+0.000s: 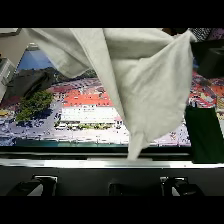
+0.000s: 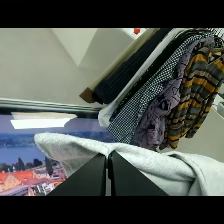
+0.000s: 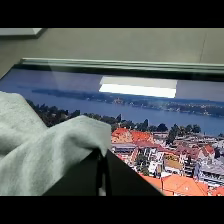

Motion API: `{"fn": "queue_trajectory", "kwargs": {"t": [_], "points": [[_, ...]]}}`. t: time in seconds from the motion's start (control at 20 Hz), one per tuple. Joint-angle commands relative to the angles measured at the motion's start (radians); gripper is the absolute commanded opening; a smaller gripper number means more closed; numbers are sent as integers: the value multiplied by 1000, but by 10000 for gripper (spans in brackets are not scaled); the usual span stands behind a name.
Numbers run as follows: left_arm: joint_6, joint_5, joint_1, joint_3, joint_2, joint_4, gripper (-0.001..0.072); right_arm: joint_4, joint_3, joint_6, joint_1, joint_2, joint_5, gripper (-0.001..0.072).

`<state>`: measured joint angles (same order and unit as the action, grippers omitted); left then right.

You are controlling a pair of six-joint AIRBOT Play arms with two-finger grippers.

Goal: Fold the clothes and pants, and hang the long-sleeved shirts on hangers.

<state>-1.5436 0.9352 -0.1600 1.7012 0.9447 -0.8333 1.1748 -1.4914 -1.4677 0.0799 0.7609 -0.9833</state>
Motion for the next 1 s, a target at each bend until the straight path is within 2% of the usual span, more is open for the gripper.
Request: {"fn": "queue_trajectory", "kwargs": {"t": [0.0,0.2,0.4,0.6,0.7,0.9,0.95], "points": [[-74,101,-2,-9,-58,-129,18,16,-6,-50,0,-34,-61,36],[-72,121,19,-157,5,-137,19,-2,-6,-112,0,154,-127,37],[-23,65,75,-391,148,-137,19,-142,-6,-125,0,460,-119,37],[-27,-93,112,-569,327,-136,19,-260,-6,-121,0,779,-10,38],[-27,-131,116,-595,410,-136,19,-335,-6,-122,1,894,70,38],[-27,-133,116,-595,500,-135,19,-450,-6,-122,0,1007,118,49],[-27,-134,116,-595,502,-136,19,-449,-6,-122,0,1011,110,93]]}}
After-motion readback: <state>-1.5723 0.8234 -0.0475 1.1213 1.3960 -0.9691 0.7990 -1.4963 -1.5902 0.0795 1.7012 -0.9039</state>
